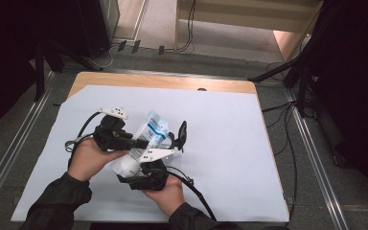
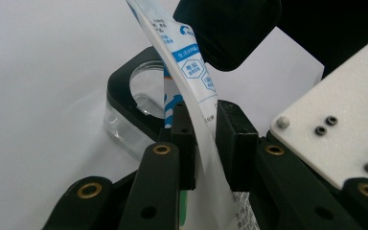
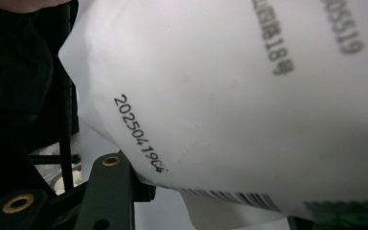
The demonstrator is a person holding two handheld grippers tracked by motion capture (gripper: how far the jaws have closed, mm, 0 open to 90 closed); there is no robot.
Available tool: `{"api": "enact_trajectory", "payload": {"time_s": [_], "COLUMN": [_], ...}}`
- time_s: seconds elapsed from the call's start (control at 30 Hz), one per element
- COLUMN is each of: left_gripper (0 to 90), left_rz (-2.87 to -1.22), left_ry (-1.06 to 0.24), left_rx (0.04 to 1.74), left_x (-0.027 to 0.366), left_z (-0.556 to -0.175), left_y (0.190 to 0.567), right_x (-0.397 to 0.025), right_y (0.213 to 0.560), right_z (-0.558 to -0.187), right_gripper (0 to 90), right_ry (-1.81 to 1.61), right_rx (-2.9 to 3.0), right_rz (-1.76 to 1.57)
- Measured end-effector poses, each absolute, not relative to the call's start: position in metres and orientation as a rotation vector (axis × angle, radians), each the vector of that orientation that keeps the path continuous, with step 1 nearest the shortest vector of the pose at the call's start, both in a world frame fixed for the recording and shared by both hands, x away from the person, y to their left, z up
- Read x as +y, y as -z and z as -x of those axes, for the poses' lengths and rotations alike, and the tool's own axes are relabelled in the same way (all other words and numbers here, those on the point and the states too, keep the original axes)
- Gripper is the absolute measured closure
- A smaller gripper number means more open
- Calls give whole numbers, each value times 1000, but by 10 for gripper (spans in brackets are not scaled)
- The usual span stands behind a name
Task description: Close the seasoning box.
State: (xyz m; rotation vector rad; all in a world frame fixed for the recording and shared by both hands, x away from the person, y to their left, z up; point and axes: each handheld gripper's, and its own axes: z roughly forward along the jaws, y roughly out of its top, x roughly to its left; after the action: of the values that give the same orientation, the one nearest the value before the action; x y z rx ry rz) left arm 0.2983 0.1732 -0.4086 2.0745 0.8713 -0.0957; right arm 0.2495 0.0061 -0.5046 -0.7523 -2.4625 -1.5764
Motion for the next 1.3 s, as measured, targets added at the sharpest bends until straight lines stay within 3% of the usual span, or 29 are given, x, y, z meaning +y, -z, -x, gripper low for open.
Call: {"api": "enact_trajectory", "payload": {"time_s": [0.3, 0.47, 0.67, 1.1, 1.3], "left_gripper": [734, 830, 884, 888, 838], "left_rz": [-2100, -2109, -2118, -2098, -2089], "left_ry": [113, 86, 53, 50, 76], "left_rx": [832, 848, 870, 900, 904], "left_x": [178, 178, 175, 172, 173], "left_z": [-298, -295, -294, -294, -295], "left_y": [408, 406, 406, 408, 409], "right_x": [-1, 0, 3, 8, 6], "right_y": [506, 505, 504, 501, 499], "right_z": [-255, -253, -251, -248, -252], "right_gripper": [541, 537, 513, 526, 530], "right_ry": [1575, 1575, 1541, 1496, 1536], "right_rx": [-2426, -2462, -2508, -2494, -2420], "right_rz": [779, 764, 768, 782, 778]}}
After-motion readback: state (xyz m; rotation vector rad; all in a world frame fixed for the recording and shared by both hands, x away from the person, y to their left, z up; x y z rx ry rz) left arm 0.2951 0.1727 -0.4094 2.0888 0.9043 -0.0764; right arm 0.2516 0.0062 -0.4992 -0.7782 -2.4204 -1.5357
